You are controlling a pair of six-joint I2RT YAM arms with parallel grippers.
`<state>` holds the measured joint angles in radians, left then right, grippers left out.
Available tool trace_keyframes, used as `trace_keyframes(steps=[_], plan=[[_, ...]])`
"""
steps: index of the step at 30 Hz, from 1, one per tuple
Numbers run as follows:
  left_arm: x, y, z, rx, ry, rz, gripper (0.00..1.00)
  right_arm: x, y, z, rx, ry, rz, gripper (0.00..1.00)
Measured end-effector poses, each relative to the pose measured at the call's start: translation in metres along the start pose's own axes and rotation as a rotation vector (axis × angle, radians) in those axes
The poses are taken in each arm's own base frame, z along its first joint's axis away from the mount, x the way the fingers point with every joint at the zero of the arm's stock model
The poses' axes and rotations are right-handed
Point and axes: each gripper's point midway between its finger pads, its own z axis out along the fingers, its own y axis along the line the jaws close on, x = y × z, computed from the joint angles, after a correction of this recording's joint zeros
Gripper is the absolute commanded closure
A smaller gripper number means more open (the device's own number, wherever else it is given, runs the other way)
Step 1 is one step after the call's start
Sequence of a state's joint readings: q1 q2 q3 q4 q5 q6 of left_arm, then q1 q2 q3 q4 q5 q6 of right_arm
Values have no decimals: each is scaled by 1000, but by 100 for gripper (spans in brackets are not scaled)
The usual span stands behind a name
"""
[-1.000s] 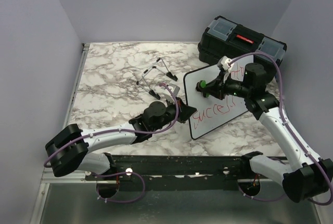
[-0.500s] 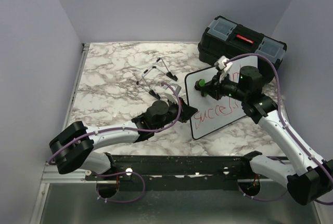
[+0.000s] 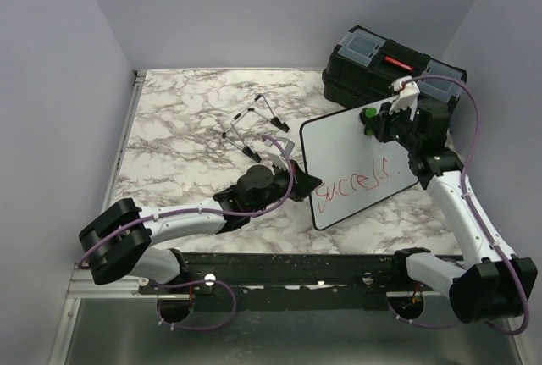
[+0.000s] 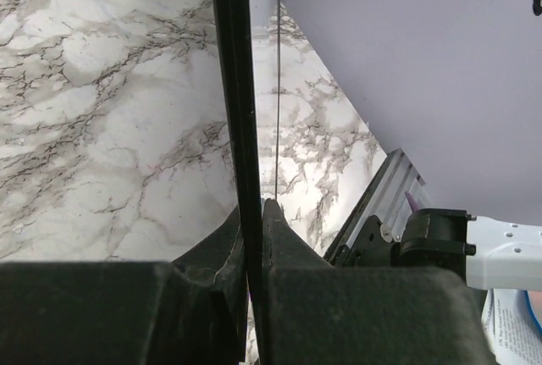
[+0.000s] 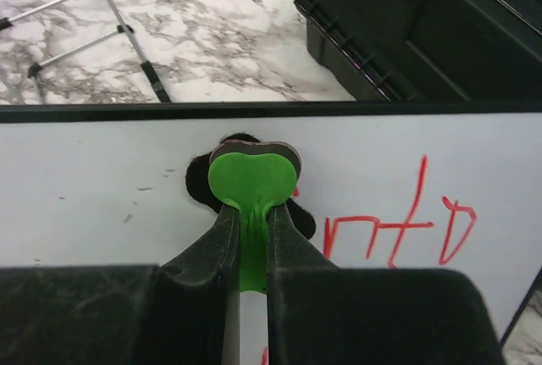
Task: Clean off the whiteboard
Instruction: Erase the whiteboard at the center of the board.
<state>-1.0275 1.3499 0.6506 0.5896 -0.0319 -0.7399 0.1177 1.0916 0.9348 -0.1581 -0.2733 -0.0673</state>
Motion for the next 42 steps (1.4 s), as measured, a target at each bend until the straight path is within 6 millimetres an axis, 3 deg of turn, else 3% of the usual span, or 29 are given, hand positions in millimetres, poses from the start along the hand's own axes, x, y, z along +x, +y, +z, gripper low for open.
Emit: trace_keyframes(steps=[4,9,11,24,27,32,35,42], plan=[[0,-1,-2,9,3,-3,100,11,0,-3,-44,26,-26,99],[-3,0,-4,23,8,1,100,26,52,-20,-362,59,-90,100],[-3,0,-4,25,9,1,100,28,62,-23,-410,64,-89,99],[-1,3,-14,28,3,-1,100,27,6,-9,-133,77,-49,99],[-1,3,-16,29,2,4,100,27,9,-10,-160,73,-61,99],[0,4,-17,29,3,10,100,37,41,-21,-361,88,-88,99],[-1,4,-17,33,-1,12,100,37,48,-23,-397,90,-75,99],[-2,0,-17,53,-7,15,100,9,11,-8,-173,38,-24,99]])
